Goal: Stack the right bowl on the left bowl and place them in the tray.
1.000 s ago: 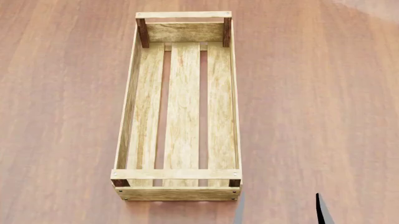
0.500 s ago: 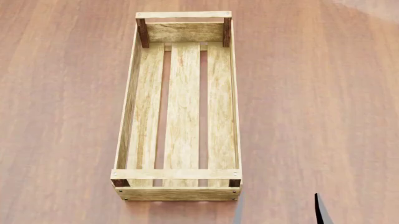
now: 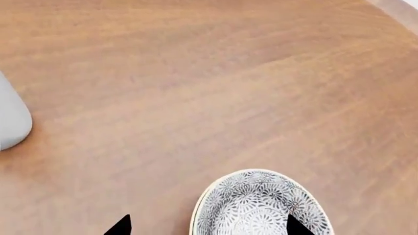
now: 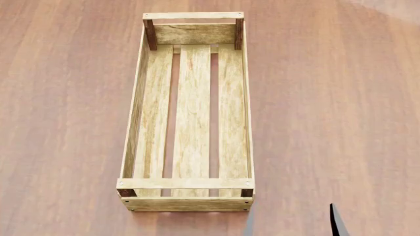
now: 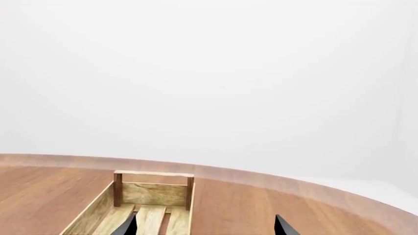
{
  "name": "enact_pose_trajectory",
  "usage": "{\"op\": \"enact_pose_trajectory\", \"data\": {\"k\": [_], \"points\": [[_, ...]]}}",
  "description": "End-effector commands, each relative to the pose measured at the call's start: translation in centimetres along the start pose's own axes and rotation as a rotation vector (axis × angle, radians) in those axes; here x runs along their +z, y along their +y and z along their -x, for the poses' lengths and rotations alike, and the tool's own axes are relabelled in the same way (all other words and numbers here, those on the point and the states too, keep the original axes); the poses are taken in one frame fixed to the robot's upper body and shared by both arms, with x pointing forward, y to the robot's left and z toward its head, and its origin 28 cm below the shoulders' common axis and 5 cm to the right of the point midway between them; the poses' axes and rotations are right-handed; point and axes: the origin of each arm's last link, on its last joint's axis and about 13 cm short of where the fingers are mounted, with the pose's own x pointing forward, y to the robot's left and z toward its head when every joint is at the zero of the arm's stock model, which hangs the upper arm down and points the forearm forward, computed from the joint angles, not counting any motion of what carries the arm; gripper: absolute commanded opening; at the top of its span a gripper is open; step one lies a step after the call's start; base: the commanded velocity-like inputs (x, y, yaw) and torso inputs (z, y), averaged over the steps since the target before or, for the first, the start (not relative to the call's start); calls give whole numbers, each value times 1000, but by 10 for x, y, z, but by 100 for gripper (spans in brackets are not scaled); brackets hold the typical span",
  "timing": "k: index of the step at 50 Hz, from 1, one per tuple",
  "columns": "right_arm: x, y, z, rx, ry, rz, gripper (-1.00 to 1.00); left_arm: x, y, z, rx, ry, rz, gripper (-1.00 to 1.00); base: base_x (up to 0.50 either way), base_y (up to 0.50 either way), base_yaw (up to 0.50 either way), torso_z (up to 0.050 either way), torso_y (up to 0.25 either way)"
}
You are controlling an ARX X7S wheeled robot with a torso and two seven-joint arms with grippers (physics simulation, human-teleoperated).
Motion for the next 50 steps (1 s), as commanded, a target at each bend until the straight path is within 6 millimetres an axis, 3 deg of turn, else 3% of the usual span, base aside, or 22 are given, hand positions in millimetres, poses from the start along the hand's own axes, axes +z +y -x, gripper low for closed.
{"op": "enact_pose_trajectory", "data": {"k": [1,50], "points": [[1,0,-2,3,-19,12,100,-2,3,0,-4,-3,42,100,0,0,0,0,0],[-1,1,-2,12,-12,14,100,-11,1,-4,35,85,173,100,0,0,0,0,0]]}}
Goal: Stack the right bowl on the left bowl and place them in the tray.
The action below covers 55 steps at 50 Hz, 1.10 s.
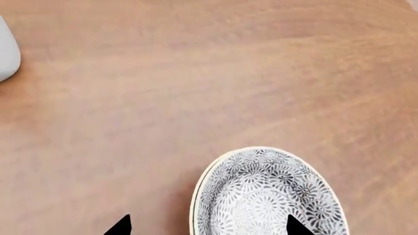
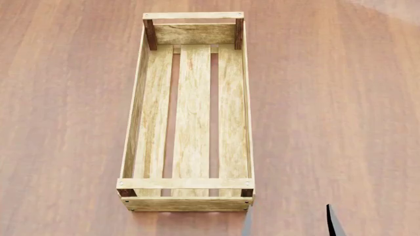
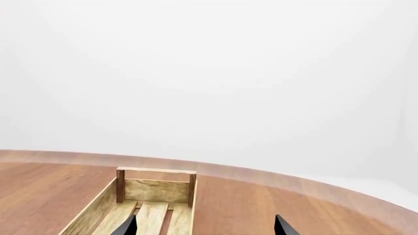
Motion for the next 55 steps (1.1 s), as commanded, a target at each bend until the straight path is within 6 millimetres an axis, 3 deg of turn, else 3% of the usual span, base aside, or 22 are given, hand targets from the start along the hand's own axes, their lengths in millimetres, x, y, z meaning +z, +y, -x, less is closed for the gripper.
{"op": "enact_pose_trajectory", "data": {"k": [1,55], "points": [[1,0,-2,3,-21,13,100,-3,4,4,10,-12,31,100,0,0,0,0,0],[0,1,-2,15,-15,11,100,-15,-3,-7,-15,13,5,100,0,0,0,0,0]]}}
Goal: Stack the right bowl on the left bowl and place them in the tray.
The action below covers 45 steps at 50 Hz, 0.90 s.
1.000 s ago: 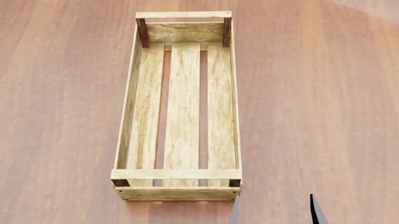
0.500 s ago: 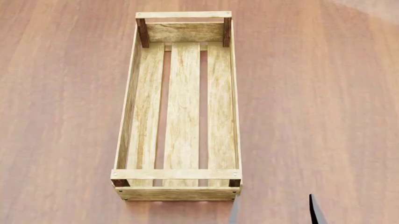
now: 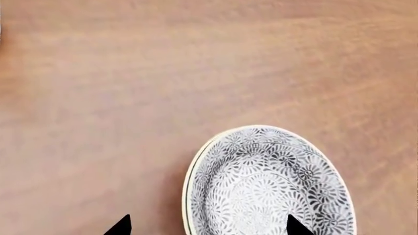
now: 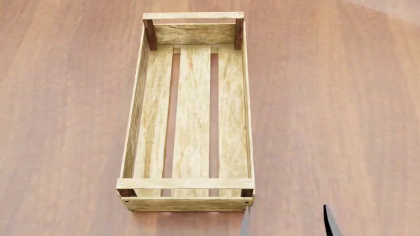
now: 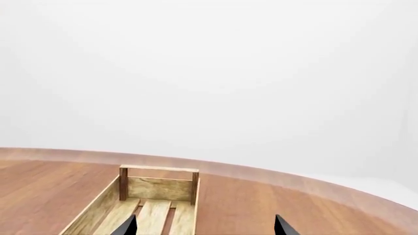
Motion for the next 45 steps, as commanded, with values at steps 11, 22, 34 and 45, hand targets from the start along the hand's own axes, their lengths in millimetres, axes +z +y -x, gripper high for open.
{"op": "enact_pose_trajectory", "data": {"k": [11,22,34,45], "points": [[0,1,-2,10,-17,15,100,-3,3,-6,-11,-25,1,100,0,0,0,0,0],[0,2,-1,12,-15,15,100,-2,6,-6,7,-34,10,100,0,0,0,0,0],[0,2,-1,13,-15,15,100,-5,5,-9,16,-33,-5,100,0,0,0,0,0],[0,2,-1,14,-16,14,100,-8,6,-13,25,-23,-15,100,0,0,0,0,0]]}}
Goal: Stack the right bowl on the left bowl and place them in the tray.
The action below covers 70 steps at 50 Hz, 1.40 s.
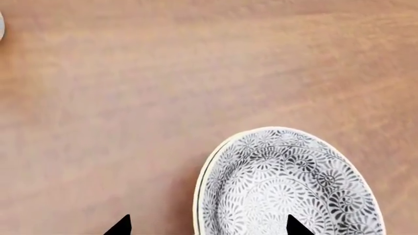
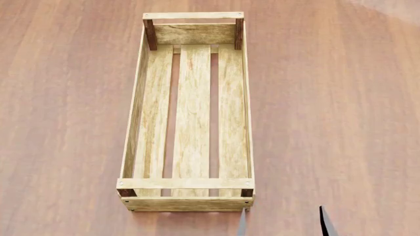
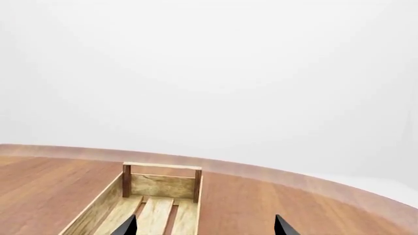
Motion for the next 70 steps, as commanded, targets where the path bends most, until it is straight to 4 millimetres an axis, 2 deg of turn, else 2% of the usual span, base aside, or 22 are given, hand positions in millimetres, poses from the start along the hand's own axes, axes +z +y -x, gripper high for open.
{"op": "enact_pose_trajectory", "data": {"k": [1,30,31,53,58,64,70], "points": [[2,0,-3,3,-22,12,100,-4,3,-2,-2,-17,-3,100,0,0,0,0,0],[1,1,-2,6,-21,11,100,-9,2,-8,-2,-4,-7,100,0,0,0,0,0],[1,1,-3,6,-21,11,100,-9,2,-8,-1,-4,-7,-100,0,0,0,0,0],[0,1,-2,10,-20,13,100,-10,0,-8,-11,-10,-32,-100,0,0,0,0,0],[1,2,-2,10,-20,14,100,-6,-20,1,-98,-64,-140,-100,0,0,0,0,0],[0,1,-2,6,-22,13,100,0,-60,12,-252,-116,-275,-100,0,0,0,0,0],[1,0,-3,6,-22,12,100,4,-85,19,-332,-128,-352,-100,0,0,0,0,0]]}}
